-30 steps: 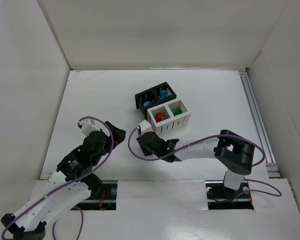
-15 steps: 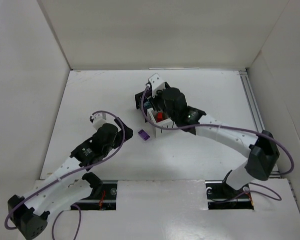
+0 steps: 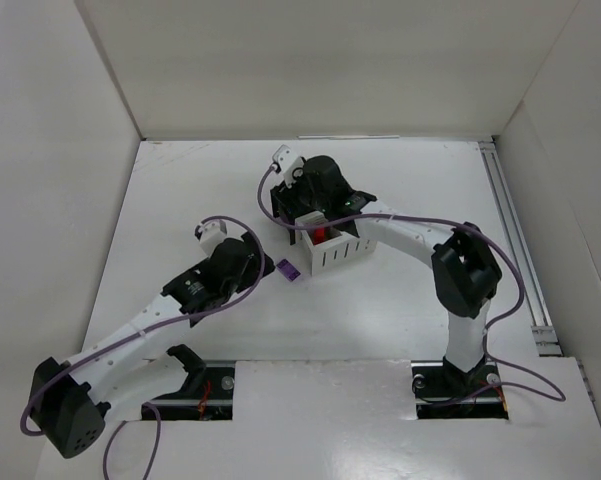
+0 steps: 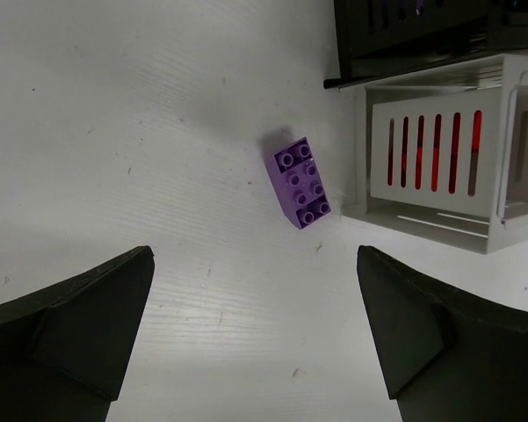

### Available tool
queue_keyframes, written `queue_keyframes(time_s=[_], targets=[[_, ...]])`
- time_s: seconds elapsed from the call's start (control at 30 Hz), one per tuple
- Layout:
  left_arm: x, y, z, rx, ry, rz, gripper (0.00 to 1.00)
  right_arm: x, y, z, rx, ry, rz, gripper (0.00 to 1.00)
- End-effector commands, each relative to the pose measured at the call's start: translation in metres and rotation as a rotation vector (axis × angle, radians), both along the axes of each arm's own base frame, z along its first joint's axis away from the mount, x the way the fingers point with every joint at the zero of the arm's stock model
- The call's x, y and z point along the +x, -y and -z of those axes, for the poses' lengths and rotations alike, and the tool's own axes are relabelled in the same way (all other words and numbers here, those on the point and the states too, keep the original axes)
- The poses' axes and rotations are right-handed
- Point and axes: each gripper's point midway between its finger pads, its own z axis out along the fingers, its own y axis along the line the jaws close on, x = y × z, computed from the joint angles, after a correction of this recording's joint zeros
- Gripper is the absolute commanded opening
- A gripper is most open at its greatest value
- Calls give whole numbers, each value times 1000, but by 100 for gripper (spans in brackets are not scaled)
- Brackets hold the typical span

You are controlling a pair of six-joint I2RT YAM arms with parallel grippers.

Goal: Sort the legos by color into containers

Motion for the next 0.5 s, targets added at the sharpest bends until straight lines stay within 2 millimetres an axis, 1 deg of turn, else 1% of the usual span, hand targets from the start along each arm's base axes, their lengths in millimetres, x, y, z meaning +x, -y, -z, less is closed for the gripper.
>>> queue_keyframes(time_s=[0.0, 0.03, 0.07, 0.13, 0.17, 0.23, 0.27, 0.3, 0.33, 0.37, 0.4, 0.43, 0.47], targets=[[12, 12, -15, -30, 32, 18, 100, 2, -10, -55, 100, 81, -49, 70], [12, 12, -12, -24, 24, 18, 100, -1, -8, -63, 108, 90, -49, 76], [13, 15, -11, -28, 20, 25, 100, 1, 0, -64, 106, 95, -29, 77], [17, 22, -7, -37, 13, 36, 100, -1, 8, -74, 110, 111, -5, 80], [17, 26, -6, -46, 7, 47, 100, -8, 15, -85, 122, 124, -5, 81], [20, 33, -2, -65, -7, 50, 100, -10, 31, -92, 120, 140, 37, 82], [22, 35, -1, -75, -10, 41, 100, -21, 41, -99, 128, 148, 38, 82], [23, 36, 1, -75, -11, 41, 100, -22, 52, -102, 127, 153, 59, 82], [27, 39, 4, -75, -10, 41, 100, -27, 60, -103, 126, 158, 72, 82], [29, 41, 5, -84, -12, 33, 100, -35, 72, -85, 106, 125, 84, 83], [31, 43, 6, -81, -16, 32, 100, -43, 89, -100, 132, 147, 115, 83], [35, 49, 9, -93, -34, 26, 100, -49, 101, -97, 130, 147, 150, 83], [38, 52, 7, -107, -47, 6, 100, -59, 126, -91, 131, 139, 192, 85]])
